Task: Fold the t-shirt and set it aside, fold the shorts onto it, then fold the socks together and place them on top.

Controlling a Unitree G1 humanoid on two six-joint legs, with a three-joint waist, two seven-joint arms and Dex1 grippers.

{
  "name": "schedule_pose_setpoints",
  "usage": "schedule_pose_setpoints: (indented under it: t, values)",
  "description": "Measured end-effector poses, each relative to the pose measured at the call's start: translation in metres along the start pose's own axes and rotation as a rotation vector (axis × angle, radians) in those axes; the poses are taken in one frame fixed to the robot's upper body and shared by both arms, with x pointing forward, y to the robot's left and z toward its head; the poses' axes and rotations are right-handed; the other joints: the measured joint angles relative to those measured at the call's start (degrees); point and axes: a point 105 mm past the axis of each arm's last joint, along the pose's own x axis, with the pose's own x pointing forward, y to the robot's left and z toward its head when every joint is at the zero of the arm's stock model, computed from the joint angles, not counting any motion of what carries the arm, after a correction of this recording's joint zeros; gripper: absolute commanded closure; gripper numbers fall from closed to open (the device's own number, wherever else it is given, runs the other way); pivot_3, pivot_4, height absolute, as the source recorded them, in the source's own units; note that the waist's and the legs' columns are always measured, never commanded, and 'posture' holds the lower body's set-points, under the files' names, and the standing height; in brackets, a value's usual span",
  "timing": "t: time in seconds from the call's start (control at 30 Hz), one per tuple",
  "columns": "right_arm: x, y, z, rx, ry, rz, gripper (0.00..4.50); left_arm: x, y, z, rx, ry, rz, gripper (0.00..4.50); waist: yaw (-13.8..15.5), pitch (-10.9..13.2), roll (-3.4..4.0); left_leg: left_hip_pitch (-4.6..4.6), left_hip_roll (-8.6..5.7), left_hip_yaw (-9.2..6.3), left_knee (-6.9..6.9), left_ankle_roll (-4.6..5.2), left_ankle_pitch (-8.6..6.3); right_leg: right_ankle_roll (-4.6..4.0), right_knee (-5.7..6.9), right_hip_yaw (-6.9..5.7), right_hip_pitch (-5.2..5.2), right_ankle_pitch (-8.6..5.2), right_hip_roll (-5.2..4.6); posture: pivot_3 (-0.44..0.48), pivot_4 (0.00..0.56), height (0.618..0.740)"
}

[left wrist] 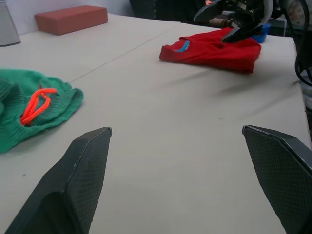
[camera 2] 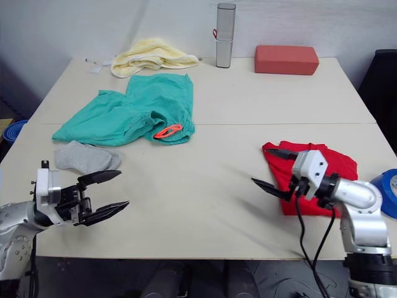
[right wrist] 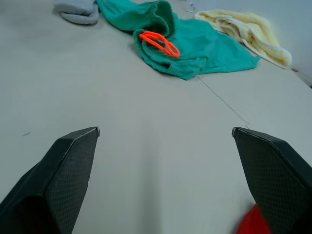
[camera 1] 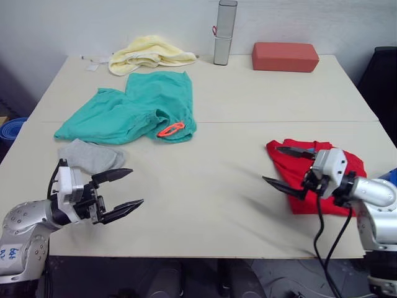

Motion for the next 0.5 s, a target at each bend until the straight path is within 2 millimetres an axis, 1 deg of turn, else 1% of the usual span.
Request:
schedule_pose_setpoints:
  t: [0.07,0.2,0.3,0.33,0.37,0.4,0.43,0.5]
  values:
    - [0.004,0.002,-0.006,0.015,0.01,-0.029,0.05,-0.012,0.003,-0.004,-0.019,0.024,0.072,0.0,-0.2,0.0,0.0,0.01,0.0,0.03,-0.01,0.03,-0.01,0.0,0.01,0.03,-0.02,0.0,0.0,0.0,0.15,0.74]
    - [0.007,0.001,-0.006,0.012,0.01,-0.036,0.05,-0.033,0.01,-0.004,-0.021,0.046,0.205,0.0,-0.2,0.0,-0.02,0.04,0.01,0.01,-0.03,0.12,-0.06,-0.03,0.03,0.01,-0.01,-0.02,0.0,0.0,0.15,0.74]
    - [0.012,0.004,-0.007,0.016,0.003,-0.016,0.05,-0.044,0.01,-0.007,-0.038,0.053,0.281,0.0,-0.2,0.0,-0.04,-0.02,-0.05,-0.12,-0.09,0.19,-0.07,-0.04,-0.03,-0.11,0.14,-0.02,-0.04,0.0,0.15,0.74]
    - [0.014,0.007,-0.008,0.022,-0.002,-0.007,0.05,-0.047,0.011,-0.008,-0.049,0.057,0.31,0.0,-0.5,0.0,-0.04,0.01,-0.2,-0.63,-0.12,0.22,0.01,-0.04,-0.17,-0.59,0.46,-0.02,-0.2,0.0,0.15,0.74]
    - [0.015,0.008,-0.009,0.031,-0.011,-0.007,0.05,-0.05,0.012,-0.011,-0.061,0.058,0.351,0.0,-0.9,0.0,0.05,0.02,-0.36,-1.41,-0.14,0.21,0.12,-0.04,-0.45,-1.44,1.02,-0.03,-0.34,0.0,0.15,0.74]
    - [0.016,0.008,-0.009,0.036,-0.017,-0.009,0.05,-0.054,0.013,-0.012,-0.067,0.057,0.384,0.0,-1.2,0.1,0.13,0.01,-0.54,-2.05,-0.12,0.18,0.26,-0.05,-0.59,-2.15,1.36,-0.03,-0.53,0.0,0.15,0.74]
    - [0.017,0.006,-0.008,0.034,-0.027,-0.017,0.05,-0.059,0.014,-0.013,-0.07,0.063,0.425,0.0,-1.2,0.1,0.08,0.0,-0.47,-1.95,-0.01,0.06,0.27,-0.1,-0.68,-2.03,1.16,-0.06,-0.52,0.0,0.15,0.74]
    - [0.019,0.003,-0.002,0.019,-0.076,-0.058,0.05,-0.075,0.018,-0.02,-0.087,0.086,0.558,0.0,-0.9,0.1,0.06,-0.02,-0.45,-1.91,-0.05,0.04,0.26,-0.11,-0.65,-1.95,1.15,-0.06,-0.52,0.0,0.15,0.74]
